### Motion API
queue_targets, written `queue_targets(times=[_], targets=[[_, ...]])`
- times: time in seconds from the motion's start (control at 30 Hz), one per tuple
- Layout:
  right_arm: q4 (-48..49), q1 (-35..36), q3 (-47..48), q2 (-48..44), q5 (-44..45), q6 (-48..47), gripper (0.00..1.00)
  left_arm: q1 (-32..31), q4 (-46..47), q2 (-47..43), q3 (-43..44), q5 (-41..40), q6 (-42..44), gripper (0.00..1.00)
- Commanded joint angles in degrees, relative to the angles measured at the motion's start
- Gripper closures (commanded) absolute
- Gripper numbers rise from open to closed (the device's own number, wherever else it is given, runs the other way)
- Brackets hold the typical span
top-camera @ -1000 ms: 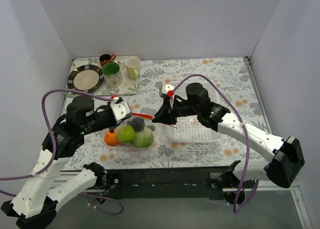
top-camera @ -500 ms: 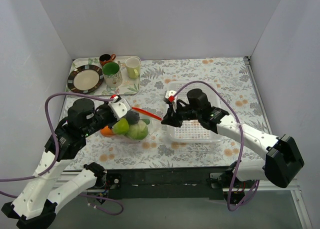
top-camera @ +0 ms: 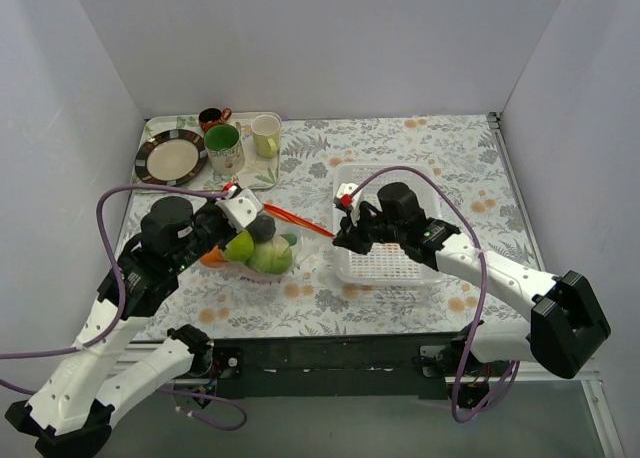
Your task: Open the zip-top bag and remove the fake food
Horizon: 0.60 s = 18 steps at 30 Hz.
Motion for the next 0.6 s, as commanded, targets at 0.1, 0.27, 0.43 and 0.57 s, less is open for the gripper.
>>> queue_targets(times=[0.1,0.27,0.43,0.57], targets=[[-1.47,-1.07,6.2,2.41,3.05,2.61,0.66,0.56,13.48,0.18,-2.58,-10.75,4.25,1.0],[-0.15,-0.98,14.55,5.49,2.43,5.6,0.59,2.66,21.84,8.69,-0.94,-9.81,9.63,1.0],[0.99,-0.98,16.07,3.57,1.82,8.49,0.29,9.6,20.53,16.27,4.18,-2.8,6.37,1.0],[4.5,-0.98,11.59,-2.22,1.91,9.55,0.17,11.02,16.68,11.01,-1.61,4.75,6.81,1.0]])
